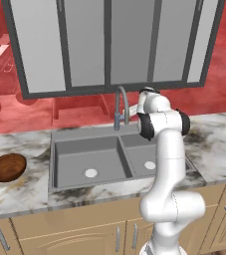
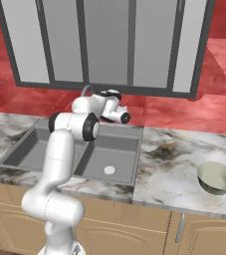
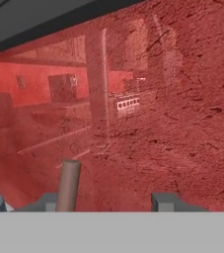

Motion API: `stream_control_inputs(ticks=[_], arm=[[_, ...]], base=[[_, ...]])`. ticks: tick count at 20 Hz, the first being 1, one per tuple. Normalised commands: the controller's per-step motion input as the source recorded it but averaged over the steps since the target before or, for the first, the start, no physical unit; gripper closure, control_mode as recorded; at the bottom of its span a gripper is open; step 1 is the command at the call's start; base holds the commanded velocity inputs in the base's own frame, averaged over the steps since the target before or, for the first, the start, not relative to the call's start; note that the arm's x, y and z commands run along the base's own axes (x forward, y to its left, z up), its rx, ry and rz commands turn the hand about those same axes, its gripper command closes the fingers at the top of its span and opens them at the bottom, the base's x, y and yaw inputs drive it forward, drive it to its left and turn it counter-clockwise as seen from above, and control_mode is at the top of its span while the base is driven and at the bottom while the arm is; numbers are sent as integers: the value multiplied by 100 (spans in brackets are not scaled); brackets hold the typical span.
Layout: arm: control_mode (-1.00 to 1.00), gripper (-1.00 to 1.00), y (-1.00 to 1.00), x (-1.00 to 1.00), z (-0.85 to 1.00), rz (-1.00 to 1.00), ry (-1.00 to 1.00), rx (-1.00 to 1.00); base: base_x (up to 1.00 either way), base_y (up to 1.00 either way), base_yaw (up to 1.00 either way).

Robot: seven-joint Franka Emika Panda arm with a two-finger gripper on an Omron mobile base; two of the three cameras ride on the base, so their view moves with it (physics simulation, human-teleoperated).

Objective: Rinse each bowl for a few seconds and place them down in the sink or on the counter.

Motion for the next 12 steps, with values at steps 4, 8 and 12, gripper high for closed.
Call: stream_control_inputs(ticks=[4, 8, 12], arm=[[-100, 100, 1, 10, -10, -1, 3, 0], [-100, 100, -22, 5, -9, -3, 7, 2], [-100, 100, -30, 17, -18, -2, 12, 3]], base=[[0, 0, 0], [0, 0, 0], [0, 0, 0]])
